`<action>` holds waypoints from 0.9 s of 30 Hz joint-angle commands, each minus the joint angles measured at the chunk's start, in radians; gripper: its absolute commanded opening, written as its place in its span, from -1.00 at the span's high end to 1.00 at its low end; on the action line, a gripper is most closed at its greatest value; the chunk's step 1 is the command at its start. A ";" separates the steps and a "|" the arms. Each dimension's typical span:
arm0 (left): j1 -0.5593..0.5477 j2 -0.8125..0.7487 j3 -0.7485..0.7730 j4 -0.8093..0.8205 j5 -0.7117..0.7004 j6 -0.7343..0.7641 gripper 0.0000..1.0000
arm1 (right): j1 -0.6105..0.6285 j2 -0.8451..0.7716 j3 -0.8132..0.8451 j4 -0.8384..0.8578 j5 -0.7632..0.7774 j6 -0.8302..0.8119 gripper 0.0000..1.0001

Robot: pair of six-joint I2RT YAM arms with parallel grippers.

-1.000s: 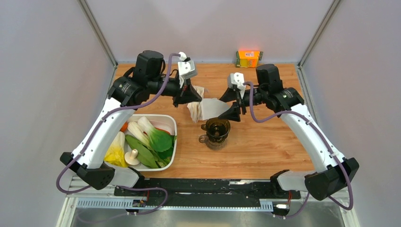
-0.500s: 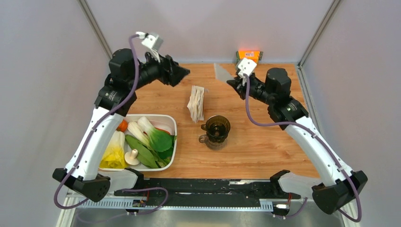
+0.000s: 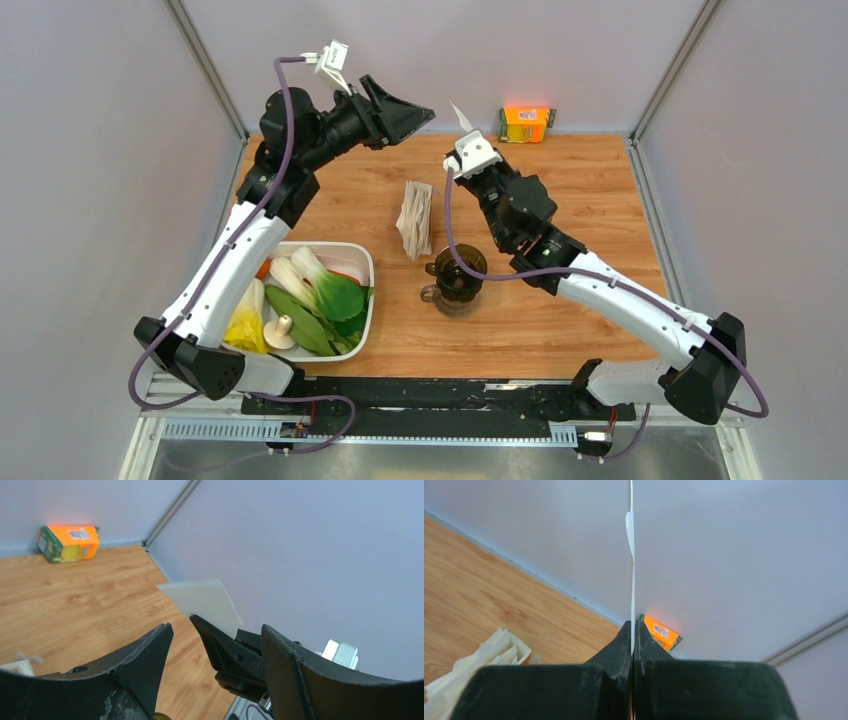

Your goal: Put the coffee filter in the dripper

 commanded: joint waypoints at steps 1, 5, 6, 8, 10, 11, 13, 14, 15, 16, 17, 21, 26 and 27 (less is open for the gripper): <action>-0.039 0.008 0.051 0.040 0.005 -0.059 -0.51 | 0.050 0.000 -0.008 0.145 0.151 -0.129 1.00; -0.067 0.016 0.034 0.011 -0.018 -0.045 -0.52 | 0.084 0.009 -0.033 0.179 0.151 -0.202 1.00; -0.074 0.018 0.029 0.012 -0.020 -0.045 -0.51 | 0.093 0.011 -0.039 0.186 0.151 -0.220 1.00; -0.084 0.024 0.024 0.014 -0.019 -0.049 -0.52 | 0.107 0.017 -0.046 0.192 0.146 -0.253 1.00; -0.093 0.028 0.018 0.027 -0.010 -0.056 -0.51 | 0.119 0.025 -0.050 0.197 0.147 -0.281 1.00; -0.100 0.029 0.016 0.031 -0.008 -0.058 -0.52 | 0.123 0.028 -0.051 0.199 0.146 -0.292 1.00; -0.106 0.032 0.011 0.031 -0.007 -0.060 -0.52 | 0.131 0.029 -0.061 0.219 0.147 -0.320 1.00; -0.107 0.034 0.003 0.031 -0.006 -0.062 -0.52 | 0.136 0.029 -0.068 0.231 0.147 -0.332 1.00; -0.109 0.037 -0.001 0.026 -0.006 -0.066 -0.52 | 0.142 0.029 -0.071 0.241 0.146 -0.341 1.00; -0.109 0.041 -0.009 0.023 -0.005 -0.068 -0.48 | 0.145 0.029 -0.071 0.242 0.146 -0.346 1.00; -0.109 0.043 -0.014 0.024 -0.004 -0.077 -0.27 | 0.149 0.030 -0.070 0.242 0.146 -0.348 1.00; -0.109 0.045 -0.033 0.035 0.014 -0.079 0.64 | 0.151 0.021 -0.066 0.229 0.137 -0.343 1.00; -0.104 0.028 -0.042 0.008 0.007 -0.017 1.00 | 0.151 -0.032 -0.077 0.152 0.098 -0.276 0.70; -0.097 0.023 -0.046 0.009 0.010 -0.010 1.00 | 0.151 -0.051 -0.079 0.122 0.089 -0.248 0.46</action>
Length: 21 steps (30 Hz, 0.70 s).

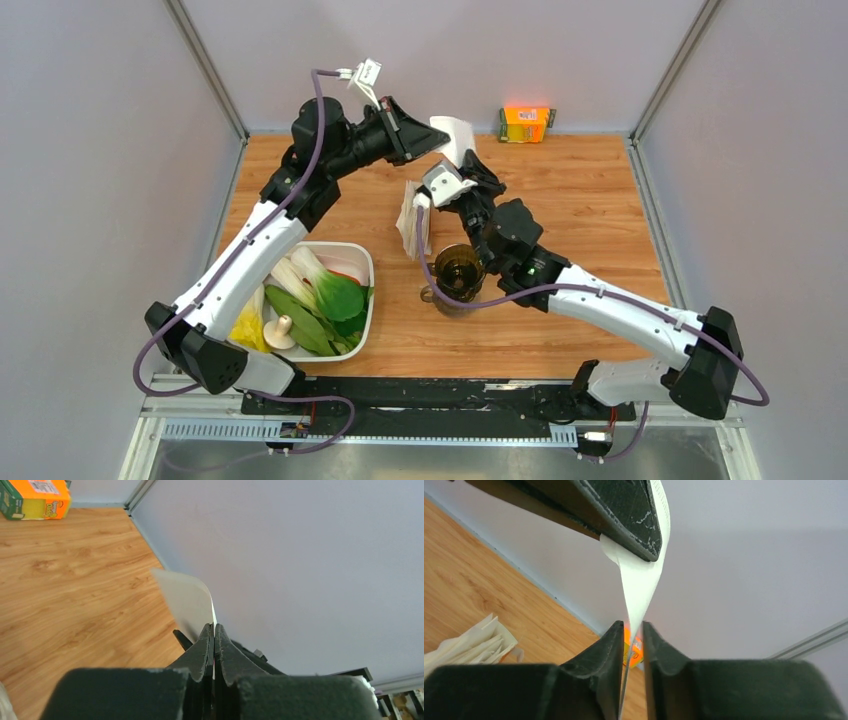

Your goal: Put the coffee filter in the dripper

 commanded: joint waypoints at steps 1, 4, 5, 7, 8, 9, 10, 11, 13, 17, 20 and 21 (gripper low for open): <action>0.012 -0.034 -0.016 0.016 0.016 0.058 1.00 | 0.005 -0.094 -0.008 -0.094 -0.042 0.094 0.12; 0.044 -0.053 -0.034 0.028 0.066 0.105 1.00 | -0.006 -0.187 0.000 -0.274 -0.158 0.196 -0.79; 0.050 -0.061 -0.037 0.026 0.085 0.155 1.00 | -0.015 -0.229 0.013 -0.356 -0.230 0.229 -0.97; 0.067 -0.064 -0.031 -0.003 0.158 0.277 1.00 | -0.051 -0.308 0.043 -0.533 -0.430 0.269 -1.00; 0.068 -0.066 -0.029 -0.013 0.227 0.325 1.00 | -0.070 -0.343 0.061 -0.602 -0.516 0.285 -1.00; 0.069 -0.071 -0.027 -0.046 0.266 0.424 1.00 | -0.090 -0.369 0.083 -0.665 -0.600 0.294 -1.00; 0.069 -0.073 -0.028 -0.063 0.350 0.481 1.00 | -0.110 -0.387 0.109 -0.728 -0.689 0.306 -1.00; 0.069 -0.079 -0.029 -0.105 0.398 0.601 1.00 | -0.125 -0.393 0.136 -0.786 -0.746 0.323 -1.00; 0.067 -0.085 -0.018 -0.208 0.524 0.787 1.00 | -0.151 -0.382 0.203 -0.893 -0.827 0.356 -1.00; 0.048 -0.064 0.061 -0.481 0.619 1.123 1.00 | -0.211 -0.318 0.330 -1.100 -1.067 0.367 -1.00; -0.001 -0.019 0.180 -0.689 0.598 1.334 1.00 | -0.214 -0.254 0.405 -1.216 -1.152 0.362 -1.00; -0.027 -0.010 0.202 -0.770 0.580 1.407 1.00 | -0.214 -0.234 0.426 -1.243 -1.176 0.361 -1.00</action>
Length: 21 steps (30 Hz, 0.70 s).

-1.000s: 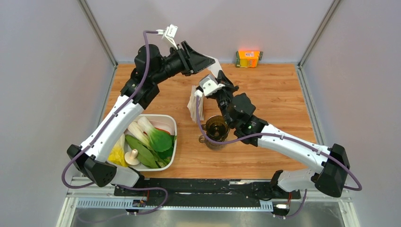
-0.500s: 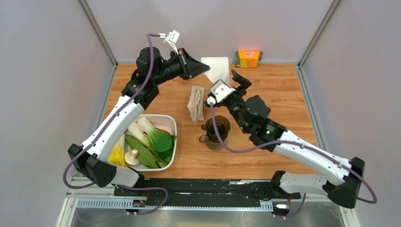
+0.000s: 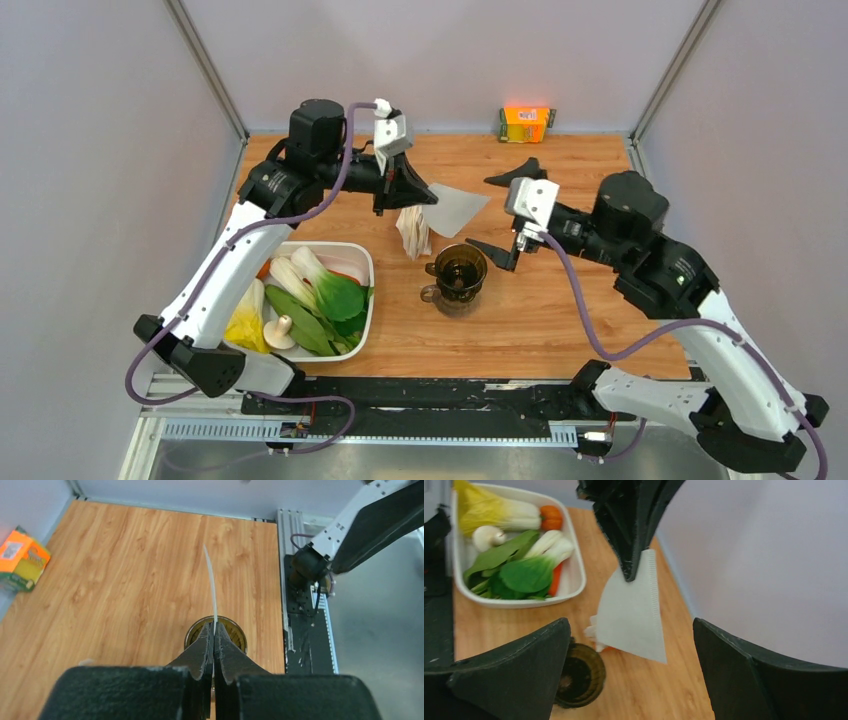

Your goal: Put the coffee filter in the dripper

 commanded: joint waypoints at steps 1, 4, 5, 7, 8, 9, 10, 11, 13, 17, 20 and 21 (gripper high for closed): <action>-0.073 0.040 0.163 -0.350 0.054 0.471 1.00 | -0.009 0.109 0.088 -0.275 -0.257 0.031 -0.97; -0.111 0.058 0.200 -0.426 0.021 0.516 1.00 | -0.009 0.149 0.123 -0.318 -0.333 0.035 -0.77; -0.116 0.064 0.208 -0.436 0.014 0.527 1.00 | -0.009 0.158 0.126 -0.325 -0.348 0.037 -0.69; -0.132 0.071 0.219 -0.449 -0.001 0.541 1.00 | -0.009 0.176 0.127 -0.335 -0.364 0.040 -0.57; -0.141 0.073 0.223 -0.456 -0.004 0.544 1.00 | -0.009 0.186 0.127 -0.337 -0.362 0.041 -0.52; -0.145 0.081 0.235 -0.478 -0.004 0.562 1.00 | -0.009 0.194 0.127 -0.336 -0.354 0.047 -0.48; -0.155 0.085 0.241 -0.489 -0.010 0.572 1.00 | -0.009 0.203 0.130 -0.340 -0.352 0.049 -0.39; -0.161 0.091 0.252 -0.505 -0.012 0.582 1.00 | -0.009 0.209 0.134 -0.341 -0.351 0.051 -0.30; -0.163 0.096 0.259 -0.515 -0.013 0.588 1.00 | -0.009 0.215 0.135 -0.341 -0.351 0.056 0.06; -0.163 0.093 0.266 -0.520 -0.015 0.567 0.98 | -0.009 0.212 0.117 -0.334 -0.336 0.067 0.96; -0.162 0.052 0.207 -0.465 -0.051 0.431 0.54 | -0.015 0.188 0.094 -0.301 -0.358 0.089 1.00; -0.161 0.038 0.180 -0.390 -0.080 0.384 0.46 | -0.022 0.173 0.078 -0.272 -0.380 0.102 1.00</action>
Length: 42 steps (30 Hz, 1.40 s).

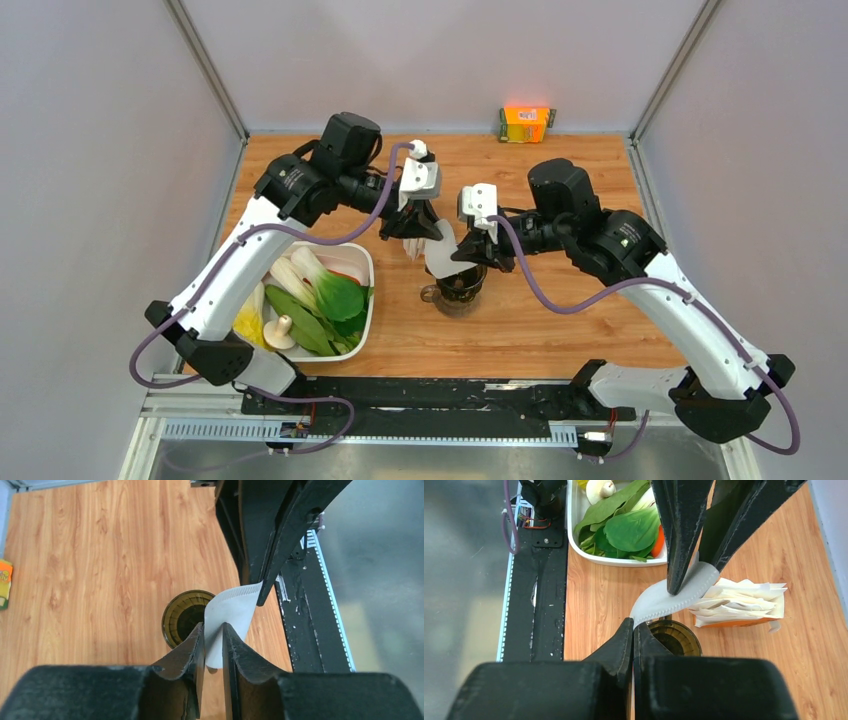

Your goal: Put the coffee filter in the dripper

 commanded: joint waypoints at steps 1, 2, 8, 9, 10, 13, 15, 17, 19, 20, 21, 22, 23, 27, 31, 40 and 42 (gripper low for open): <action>0.000 -0.096 -0.084 0.135 -0.086 -0.196 0.36 | -0.023 -0.061 -0.026 0.100 -0.088 0.060 1.00; 0.010 -0.115 -0.109 0.171 -0.088 -0.212 0.32 | -0.032 -0.082 -0.046 0.141 -0.110 0.089 1.00; 0.029 -0.281 -0.336 0.335 -0.007 -0.301 0.13 | -0.041 -0.183 -0.179 0.338 -0.151 0.177 1.00; 0.029 -0.296 -0.362 0.369 0.006 -0.333 0.11 | -0.042 -0.188 -0.189 0.356 -0.155 0.185 1.00; 0.030 -0.297 -0.368 0.380 0.036 -0.349 0.11 | -0.041 -0.189 -0.195 0.370 -0.152 0.192 1.00; 0.031 -0.291 -0.388 0.447 0.102 -0.449 0.10 | -0.041 -0.185 -0.197 0.393 -0.154 0.212 1.00; 0.031 -0.298 -0.421 0.518 0.169 -0.517 0.10 | -0.041 -0.185 -0.198 0.411 -0.153 0.232 1.00; 0.031 -0.319 -0.472 0.629 0.211 -0.603 0.10 | -0.041 -0.185 -0.202 0.425 -0.153 0.247 1.00; 0.030 -0.344 -0.520 0.723 0.219 -0.657 0.23 | -0.041 -0.185 -0.208 0.433 -0.153 0.262 1.00; 0.031 -0.355 -0.535 0.739 0.217 -0.664 0.36 | -0.041 -0.185 -0.209 0.435 -0.150 0.269 1.00; 0.031 -0.356 -0.537 0.745 0.213 -0.666 0.63 | -0.041 -0.187 -0.211 0.436 -0.141 0.271 0.98; 0.031 -0.355 -0.529 0.736 0.205 -0.652 0.89 | -0.041 -0.188 -0.212 0.436 -0.128 0.271 0.84; 0.031 -0.353 -0.522 0.697 0.198 -0.639 0.94 | -0.041 -0.188 -0.214 0.432 -0.119 0.267 0.61; 0.029 -0.325 -0.462 0.534 0.154 -0.527 1.00 | -0.039 -0.184 -0.195 0.378 -0.104 0.256 -0.46; 0.019 -0.267 -0.386 0.368 0.140 -0.411 1.00 | -0.036 -0.155 -0.148 0.314 -0.118 0.176 -0.60; -0.005 -0.153 -0.230 0.128 0.079 -0.242 1.00 | -0.037 -0.036 -0.032 0.201 -0.171 0.123 0.32; -0.006 -0.130 -0.192 0.077 0.066 -0.215 1.00 | -0.036 -0.026 -0.027 0.189 -0.169 0.117 0.68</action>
